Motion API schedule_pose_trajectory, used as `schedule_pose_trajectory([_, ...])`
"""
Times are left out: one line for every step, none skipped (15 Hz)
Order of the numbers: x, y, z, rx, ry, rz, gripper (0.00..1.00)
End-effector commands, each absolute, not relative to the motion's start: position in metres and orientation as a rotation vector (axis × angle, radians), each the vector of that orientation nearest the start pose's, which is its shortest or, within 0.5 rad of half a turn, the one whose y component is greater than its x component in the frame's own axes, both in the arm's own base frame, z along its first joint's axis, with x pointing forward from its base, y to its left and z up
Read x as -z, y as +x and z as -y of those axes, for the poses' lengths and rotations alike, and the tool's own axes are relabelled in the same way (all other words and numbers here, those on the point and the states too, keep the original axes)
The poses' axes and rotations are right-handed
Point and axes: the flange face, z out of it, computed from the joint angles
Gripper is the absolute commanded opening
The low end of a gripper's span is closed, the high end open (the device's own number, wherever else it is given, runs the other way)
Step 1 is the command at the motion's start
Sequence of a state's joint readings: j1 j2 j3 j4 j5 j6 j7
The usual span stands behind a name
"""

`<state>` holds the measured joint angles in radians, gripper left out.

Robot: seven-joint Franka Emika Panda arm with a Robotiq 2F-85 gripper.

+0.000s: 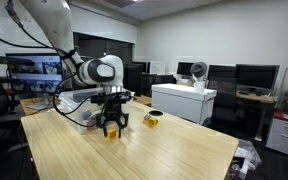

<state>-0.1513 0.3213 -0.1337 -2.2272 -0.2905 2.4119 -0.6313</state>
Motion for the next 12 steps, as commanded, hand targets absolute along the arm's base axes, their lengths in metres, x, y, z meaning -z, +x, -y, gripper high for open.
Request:
schedule_pose_trajectory([-0.221,0.517,0.147,-0.309,-3.172,0.911,0.34])
schedule_pose_trajectory([-0.224,0.518,0.146,-0.310,-3.175,0.908,0.27])
schedule_pose_trajectory([-0.228,0.518,0.146,-0.307,-3.179,0.906,0.21])
schedule_pose_trajectory([-0.231,0.519,0.147,-0.307,-3.184,0.903,0.17])
schedule_pose_trajectory([-0.236,0.522,0.149,-0.320,-3.198,0.894,0.16])
schedule_pose_trajectory([-0.236,0.523,0.150,-0.323,-3.204,0.893,0.16])
schedule_pose_trajectory([-0.244,0.527,0.154,-0.307,-3.227,0.871,0.16])
schedule_pose_trajectory([-0.257,0.535,0.157,-0.263,-3.242,0.840,0.16])
schedule_pose_trajectory([-0.276,0.546,0.156,-0.199,-3.251,0.809,0.16])
schedule_pose_trajectory([-0.300,0.559,0.152,-0.105,-3.257,0.788,0.16])
schedule_pose_trajectory([-0.326,0.570,0.145,-0.003,-3.251,0.772,0.16])
schedule_pose_trajectory([-0.348,0.579,0.137,0.089,-3.243,0.755,0.16])
